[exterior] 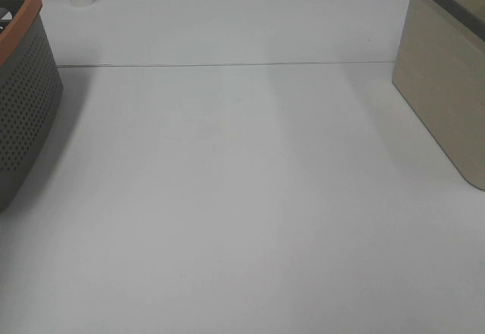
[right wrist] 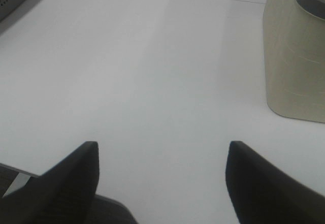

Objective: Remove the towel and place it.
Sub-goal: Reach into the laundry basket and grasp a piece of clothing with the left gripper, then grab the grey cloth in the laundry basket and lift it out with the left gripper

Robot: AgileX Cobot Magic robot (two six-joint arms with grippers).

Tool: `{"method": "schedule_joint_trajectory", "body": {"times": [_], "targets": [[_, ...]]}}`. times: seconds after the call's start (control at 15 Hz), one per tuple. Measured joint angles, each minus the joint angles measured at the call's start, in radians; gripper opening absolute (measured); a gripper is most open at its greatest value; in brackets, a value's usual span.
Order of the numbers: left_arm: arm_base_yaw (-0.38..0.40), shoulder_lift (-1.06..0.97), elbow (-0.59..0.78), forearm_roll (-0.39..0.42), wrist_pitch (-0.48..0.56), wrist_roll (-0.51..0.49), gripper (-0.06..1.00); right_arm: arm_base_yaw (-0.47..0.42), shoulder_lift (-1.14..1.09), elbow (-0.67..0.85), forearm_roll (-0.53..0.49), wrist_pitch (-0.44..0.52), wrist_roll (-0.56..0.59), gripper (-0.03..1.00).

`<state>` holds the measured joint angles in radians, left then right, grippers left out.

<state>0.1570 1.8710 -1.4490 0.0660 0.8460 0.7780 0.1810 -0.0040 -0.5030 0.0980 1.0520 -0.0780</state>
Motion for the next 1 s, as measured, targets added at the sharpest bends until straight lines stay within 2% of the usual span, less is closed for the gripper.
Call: {"method": "schedule_joint_trajectory", "body": {"times": [0.2, 0.53, 1.0], "targets": [[0.0, 0.021, 0.0, -0.013, -0.018, 0.0, 0.72, 0.0, 0.0, 0.0, -0.002, 0.0, 0.002, 0.69], [0.0, 0.021, 0.0, -0.053, -0.037, -0.003, 0.57, 0.0, 0.0, 0.0, -0.002, 0.0, 0.002, 0.69], [0.0, 0.021, 0.0, -0.027, 0.005, -0.003, 0.56, 0.0, 0.0, 0.0, -0.002, 0.0, 0.016, 0.69]]}}
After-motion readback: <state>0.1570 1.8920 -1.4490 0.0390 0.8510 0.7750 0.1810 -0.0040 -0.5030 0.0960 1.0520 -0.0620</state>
